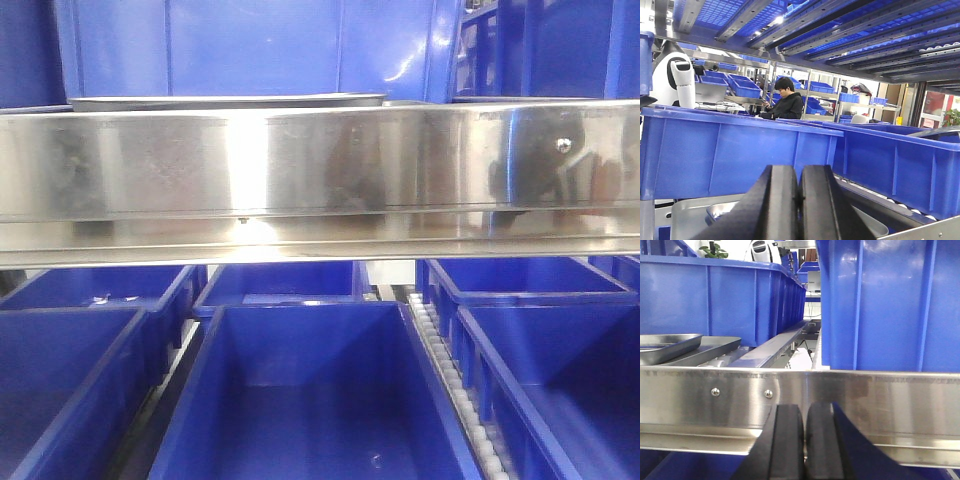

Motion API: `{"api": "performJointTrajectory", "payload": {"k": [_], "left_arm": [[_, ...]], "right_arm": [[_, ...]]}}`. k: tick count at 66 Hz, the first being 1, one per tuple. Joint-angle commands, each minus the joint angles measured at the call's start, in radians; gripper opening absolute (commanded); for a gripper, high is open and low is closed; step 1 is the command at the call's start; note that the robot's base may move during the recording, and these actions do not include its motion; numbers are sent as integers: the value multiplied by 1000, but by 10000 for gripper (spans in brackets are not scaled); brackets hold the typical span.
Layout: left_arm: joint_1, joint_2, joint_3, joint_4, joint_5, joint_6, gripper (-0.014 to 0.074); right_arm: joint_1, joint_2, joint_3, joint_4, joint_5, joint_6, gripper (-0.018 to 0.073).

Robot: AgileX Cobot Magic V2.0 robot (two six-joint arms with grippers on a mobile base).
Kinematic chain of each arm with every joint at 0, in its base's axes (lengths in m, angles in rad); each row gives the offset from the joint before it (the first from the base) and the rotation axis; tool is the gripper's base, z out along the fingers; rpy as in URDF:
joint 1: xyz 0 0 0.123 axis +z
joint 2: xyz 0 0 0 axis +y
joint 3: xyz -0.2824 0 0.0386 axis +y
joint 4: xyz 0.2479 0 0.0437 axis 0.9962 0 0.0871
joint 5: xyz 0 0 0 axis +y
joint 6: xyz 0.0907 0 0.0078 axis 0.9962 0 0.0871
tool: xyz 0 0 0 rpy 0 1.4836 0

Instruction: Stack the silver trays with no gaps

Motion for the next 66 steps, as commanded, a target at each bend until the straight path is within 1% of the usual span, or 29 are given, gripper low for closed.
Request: {"api": "performJointTrajectory", "payload": {"k": [1,36,39,43,44,45,46,48,49,53,54,57,58,61,66], "left_arm": [[-7,-5,3,2,-19,1,-9],[-7,-6,3,2,-16,1,-9],[5,-16,1,-12,31,1,-9],[29,-35,5,-72,75,8,-9],[41,-40,8,-93,86,22,-9],[51,-48,15,-126,95,60,-9],[61,-51,18,-137,98,92,-9],[85,-62,34,-196,100,168,-9],[107,-70,42,-235,103,233,-9],[178,-95,85,-350,88,413,-9],[194,-101,97,-383,81,476,-9],[249,-120,139,-482,57,596,-9],[265,-125,151,-518,51,621,-9],[310,-143,188,-566,53,662,-9],[387,-169,236,-574,82,664,-9]], "right_arm": [[-4,-9,0,2,-17,-11,-15],[-4,-9,0,2,-17,-11,-15],[-4,-9,0,2,-17,-11,-15],[-4,-9,0,2,-19,-11,-15],[-4,-9,0,2,-19,-11,-15],[-4,-9,0,2,-19,-11,-15],[-4,-9,0,2,-19,-11,-15],[-4,-9,0,2,-19,-11,-15],[-4,-9,0,2,-21,-11,-15],[-4,-9,0,2,-21,-11,-15],[-4,-9,0,2,-21,-11,-15],[-4,-9,0,2,-21,-11,-15],[-4,-9,0,2,-21,-11,-15],[-4,-9,0,2,-21,-11,-15],[-4,-9,0,2,-21,-11,-15]]}}
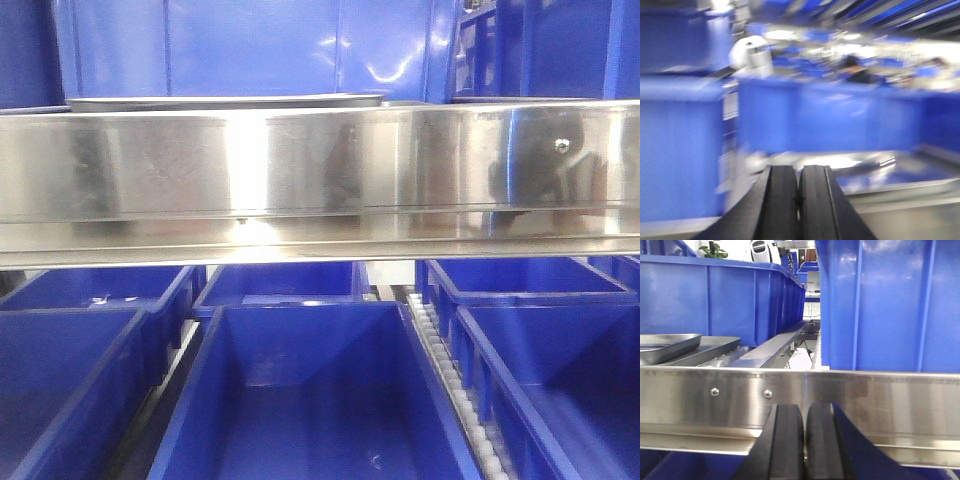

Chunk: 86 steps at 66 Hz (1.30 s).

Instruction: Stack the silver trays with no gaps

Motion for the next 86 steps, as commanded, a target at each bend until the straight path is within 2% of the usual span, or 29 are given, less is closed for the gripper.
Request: {"api": "performJointTrajectory", "payload": {"k": [1,11,17,21,24,27,30,51,86], "left_arm": [[77,-31,52,-63,12,67,-9],[182,-81,109,-63,73,67,-8],[203,-81,145,-61,70,60,-5],[203,-81,170,-24,47,19,-4],[198,-81,197,32,22,-59,-4],[190,-81,204,61,-8,-98,-4],[181,-81,204,66,-41,-98,-4],[111,-81,204,139,-71,-98,-4],[109,-81,204,139,-74,-98,-6]], "right_arm": [[-4,-9,0,2,-21,-9,-15],[-4,-9,0,2,-21,-9,-15],[-4,-9,0,2,-21,-9,-15],[-4,-9,0,2,-21,-9,-15],[-4,-9,0,2,-21,-9,-15],[-4,-9,0,2,-21,-9,-15],[-4,-9,0,2,-21,-9,-15],[-4,-9,0,2,-21,-9,-15],[-4,-9,0,2,-21,-9,-15]]}}
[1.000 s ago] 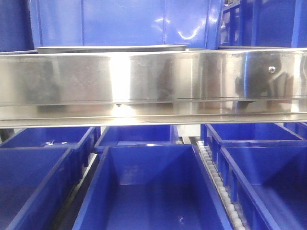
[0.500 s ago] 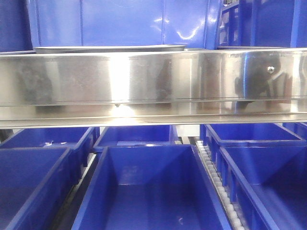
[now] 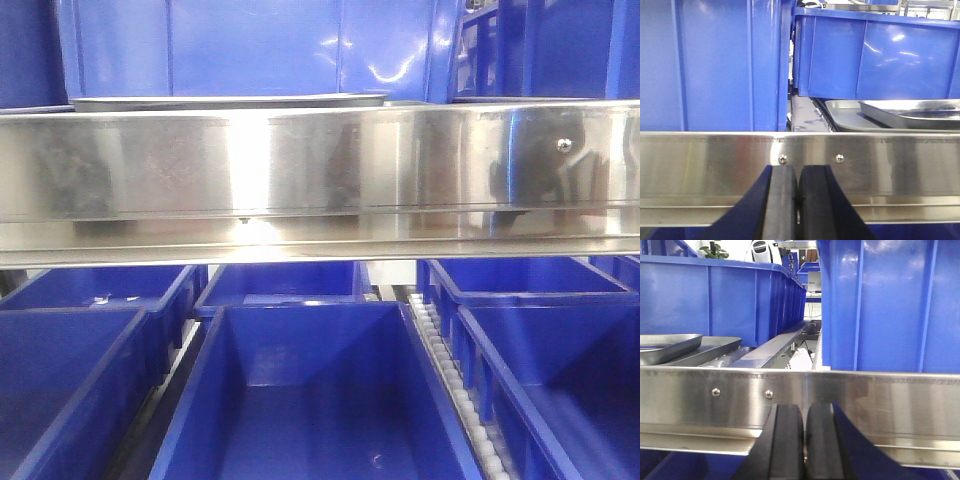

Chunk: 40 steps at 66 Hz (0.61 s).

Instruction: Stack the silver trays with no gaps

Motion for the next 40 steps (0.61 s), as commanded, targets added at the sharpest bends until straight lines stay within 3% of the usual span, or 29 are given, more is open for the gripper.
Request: {"api": "performJointTrajectory", "payload": {"k": [1,40], "left_arm": [[-6,-5,-2,5,-26,0,-6],[-6,-5,-2,5,-26,0,-6]], "right_arm": [[-4,-7,0,2,-19,-7,-15],[-4,-7,0,2,-19,-7,-15]]}}
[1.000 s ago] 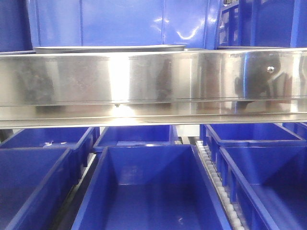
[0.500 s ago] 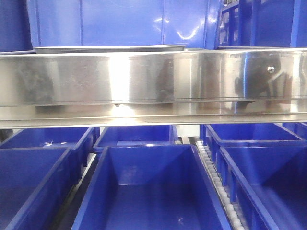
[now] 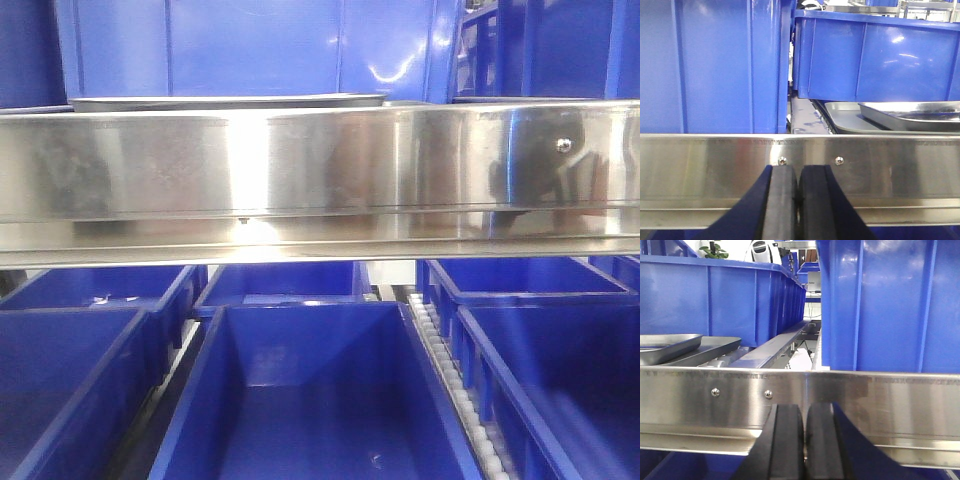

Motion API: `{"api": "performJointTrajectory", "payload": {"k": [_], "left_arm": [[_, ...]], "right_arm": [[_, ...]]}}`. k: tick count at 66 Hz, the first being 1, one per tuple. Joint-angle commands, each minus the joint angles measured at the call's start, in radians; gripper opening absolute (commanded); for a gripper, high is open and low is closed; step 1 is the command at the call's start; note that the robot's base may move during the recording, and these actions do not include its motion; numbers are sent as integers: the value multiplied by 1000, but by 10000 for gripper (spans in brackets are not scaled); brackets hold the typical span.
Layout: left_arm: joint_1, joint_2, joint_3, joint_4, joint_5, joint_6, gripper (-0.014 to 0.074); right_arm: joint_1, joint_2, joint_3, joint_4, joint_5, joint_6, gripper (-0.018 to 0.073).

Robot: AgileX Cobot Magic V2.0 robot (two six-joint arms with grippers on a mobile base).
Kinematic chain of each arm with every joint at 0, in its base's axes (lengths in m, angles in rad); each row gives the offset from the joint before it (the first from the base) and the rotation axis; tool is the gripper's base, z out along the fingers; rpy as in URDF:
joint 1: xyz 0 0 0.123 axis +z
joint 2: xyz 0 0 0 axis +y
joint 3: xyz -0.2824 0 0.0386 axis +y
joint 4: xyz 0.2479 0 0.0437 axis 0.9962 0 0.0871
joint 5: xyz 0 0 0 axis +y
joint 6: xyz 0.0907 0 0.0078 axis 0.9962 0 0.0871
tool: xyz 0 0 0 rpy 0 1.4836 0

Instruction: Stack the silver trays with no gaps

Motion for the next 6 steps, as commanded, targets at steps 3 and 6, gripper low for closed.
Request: {"api": "performJointTrajectory", "payload": {"k": [3,6], "left_arm": [[-6,-5,-2,5,-22,0,-6],[-6,-5,-2,5,-22,0,-6]], "right_arm": [[-4,-7,0,2,-19,-7,-15],[-4,-7,0,2,-19,-7,-15]]}}
